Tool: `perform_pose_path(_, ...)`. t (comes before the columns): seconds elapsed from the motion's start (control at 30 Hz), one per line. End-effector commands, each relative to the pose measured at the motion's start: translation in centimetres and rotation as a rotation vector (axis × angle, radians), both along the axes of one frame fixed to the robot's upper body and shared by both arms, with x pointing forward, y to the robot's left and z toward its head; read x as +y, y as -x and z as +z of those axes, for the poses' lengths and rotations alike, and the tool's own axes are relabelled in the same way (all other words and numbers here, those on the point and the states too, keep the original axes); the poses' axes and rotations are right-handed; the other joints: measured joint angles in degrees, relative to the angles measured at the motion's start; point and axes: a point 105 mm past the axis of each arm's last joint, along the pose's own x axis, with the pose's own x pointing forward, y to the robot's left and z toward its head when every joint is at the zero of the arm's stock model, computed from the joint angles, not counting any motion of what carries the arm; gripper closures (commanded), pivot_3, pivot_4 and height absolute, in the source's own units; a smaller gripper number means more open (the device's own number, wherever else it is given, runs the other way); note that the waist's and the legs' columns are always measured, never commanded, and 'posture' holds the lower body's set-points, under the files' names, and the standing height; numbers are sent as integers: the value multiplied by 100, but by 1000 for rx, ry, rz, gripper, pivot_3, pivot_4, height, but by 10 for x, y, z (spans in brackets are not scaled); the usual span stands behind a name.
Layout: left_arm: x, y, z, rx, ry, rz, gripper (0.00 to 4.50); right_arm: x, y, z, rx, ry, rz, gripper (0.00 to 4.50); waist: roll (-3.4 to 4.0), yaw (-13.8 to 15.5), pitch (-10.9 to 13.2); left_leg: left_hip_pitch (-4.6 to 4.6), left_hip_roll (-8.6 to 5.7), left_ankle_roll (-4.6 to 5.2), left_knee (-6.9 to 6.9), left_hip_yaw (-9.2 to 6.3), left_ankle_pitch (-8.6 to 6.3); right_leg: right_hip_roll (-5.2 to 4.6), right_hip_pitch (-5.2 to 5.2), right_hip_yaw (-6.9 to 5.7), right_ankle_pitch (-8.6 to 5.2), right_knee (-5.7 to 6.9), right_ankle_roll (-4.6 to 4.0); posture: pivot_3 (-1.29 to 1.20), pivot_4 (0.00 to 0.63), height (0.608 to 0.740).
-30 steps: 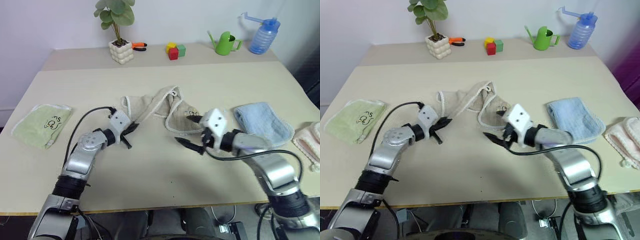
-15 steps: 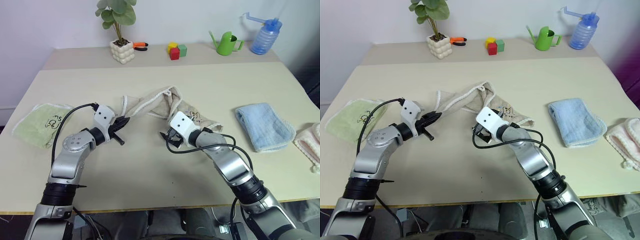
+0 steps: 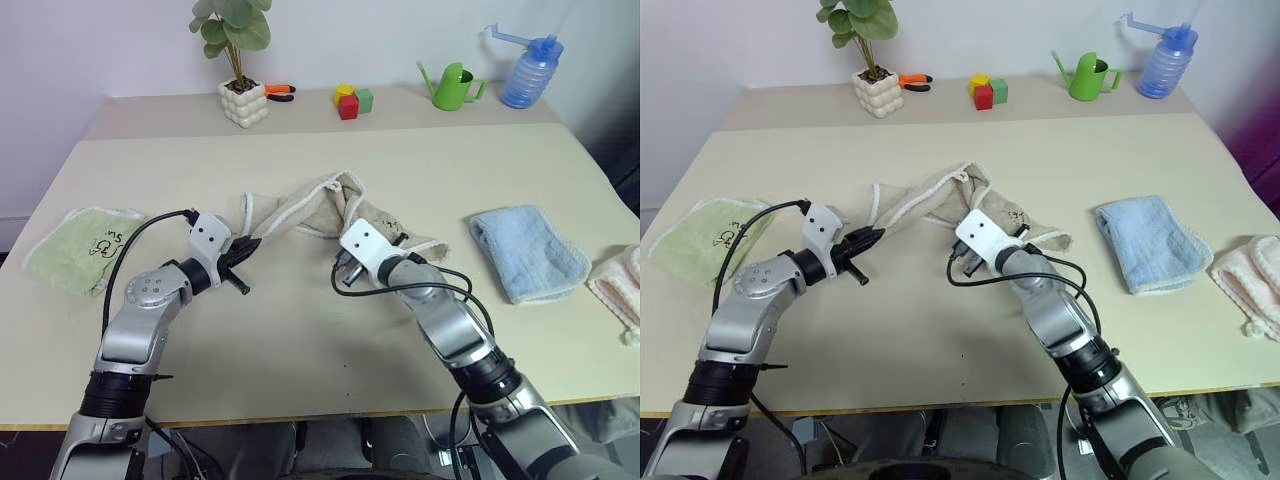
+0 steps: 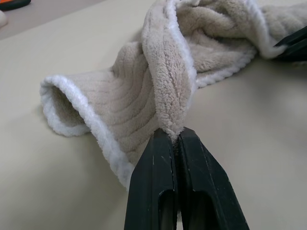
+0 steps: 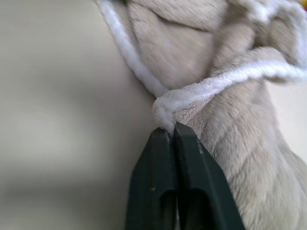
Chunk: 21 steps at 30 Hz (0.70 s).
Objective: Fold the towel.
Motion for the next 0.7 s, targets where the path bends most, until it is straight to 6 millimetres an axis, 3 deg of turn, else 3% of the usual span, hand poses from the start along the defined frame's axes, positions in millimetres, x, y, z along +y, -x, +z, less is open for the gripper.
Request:
perform_pose_path(0.03, 9, 2, 19, -58, 1, 9, 4500, -20, 4, 30, -94, -25, -26, 4450, 0, 6, 0, 0, 0, 0, 0, 0, 0, 0, 0, 0, 0, 0, 0, 0, 150, 731)
perform_pose_path(0.13, 26, -4, 30, -92, 15, 68, 4500, -34, 6, 54, -169, -43, 1, 4450, 0, 5, 0, 0, 0, 1, 0, 0, -1, 0, 1, 0, 0, 0, 0, 0, 150, 731)
perform_pose_path(0.3, 63, -39, 86, -281, 90, 277, 4500, -85, -21, 113, -388, 80, -60, 4450, -5, 14, 4, 1, 0, 1, 1, 1, 0, 2, 4, -2, 0, -3, 1, 0, 150, 731)
perform_pose_path(0.4, 77, -61, 124, -403, 131, 370, 4500, -105, -40, 150, -496, 86, -112, 4450, -7, 12, 4, 2, 0, -5, 2, 2, 3, 2, 7, -3, 1, -3, 0, 0, 150, 731)
perform_pose_path(0.6, 102, -79, 208, -643, 210, 500, 4500, -119, -59, 221, -700, 50, -117, 4450, -16, -60, 8, -20, -1, -1, 1, 9, 2, -1, -15, -2, 5, -12, 5, 0, 150, 731)
perform_pose_path(0.7, 110, -75, 223, -679, 220, 489, 4500, -115, -55, 237, -738, 9, -60, 4450, -14, -157, 6, -69, -1, -1, 6, 7, 3, -2, -61, -2, 8, -12, 6, 0, 150, 731)
